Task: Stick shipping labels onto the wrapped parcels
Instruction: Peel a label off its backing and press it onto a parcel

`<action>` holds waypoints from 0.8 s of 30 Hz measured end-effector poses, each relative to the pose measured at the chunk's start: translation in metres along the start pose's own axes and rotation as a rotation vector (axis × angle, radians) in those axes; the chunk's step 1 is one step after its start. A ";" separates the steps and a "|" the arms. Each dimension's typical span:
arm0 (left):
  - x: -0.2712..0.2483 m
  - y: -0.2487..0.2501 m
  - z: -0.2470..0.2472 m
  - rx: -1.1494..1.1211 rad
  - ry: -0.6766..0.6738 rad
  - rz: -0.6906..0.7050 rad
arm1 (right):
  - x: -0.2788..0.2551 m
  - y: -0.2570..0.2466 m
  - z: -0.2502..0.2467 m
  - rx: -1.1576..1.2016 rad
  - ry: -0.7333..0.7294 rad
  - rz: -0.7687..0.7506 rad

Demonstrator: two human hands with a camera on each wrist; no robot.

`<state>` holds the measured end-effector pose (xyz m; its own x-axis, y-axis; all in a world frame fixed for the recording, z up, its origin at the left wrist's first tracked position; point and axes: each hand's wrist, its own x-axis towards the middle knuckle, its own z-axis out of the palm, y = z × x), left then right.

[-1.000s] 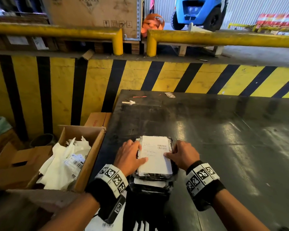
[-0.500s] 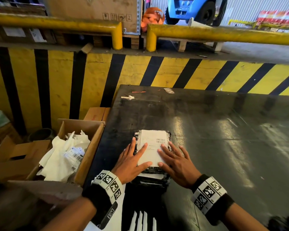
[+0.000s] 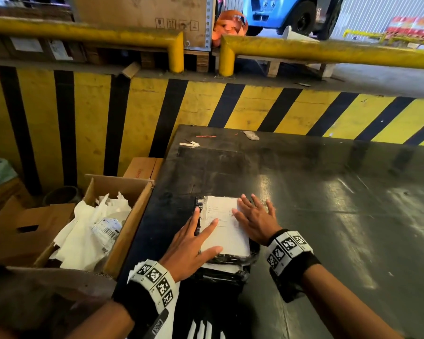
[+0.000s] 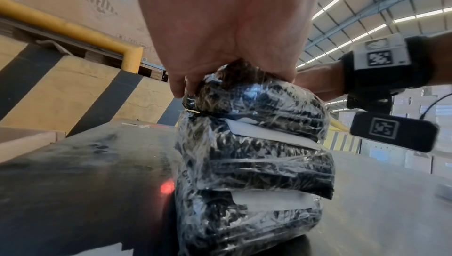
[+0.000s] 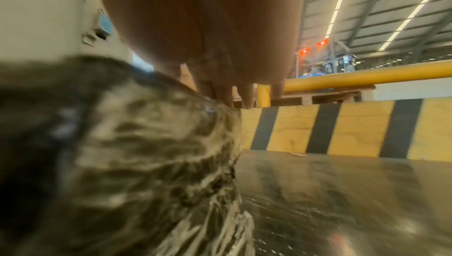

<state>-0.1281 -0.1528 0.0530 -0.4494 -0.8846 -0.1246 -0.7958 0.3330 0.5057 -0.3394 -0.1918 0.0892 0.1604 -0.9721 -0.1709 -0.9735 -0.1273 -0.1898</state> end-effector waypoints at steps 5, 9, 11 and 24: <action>-0.005 0.004 -0.002 -0.047 0.010 0.012 | -0.047 -0.011 0.007 -0.161 0.024 -0.259; -0.003 0.001 0.001 -0.031 0.029 0.025 | -0.026 -0.010 0.004 -0.204 -0.001 -0.237; -0.002 0.000 0.001 -0.027 0.041 0.028 | -0.005 -0.009 0.003 -0.241 -0.002 -0.224; -0.008 0.008 -0.003 -0.031 0.006 0.005 | -0.021 -0.015 -0.006 -0.226 -0.079 -0.345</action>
<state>-0.1296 -0.1443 0.0611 -0.4504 -0.8851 -0.1171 -0.7809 0.3270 0.5322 -0.3288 -0.1712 0.1019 0.4866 -0.8481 -0.2096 -0.8705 -0.4911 -0.0338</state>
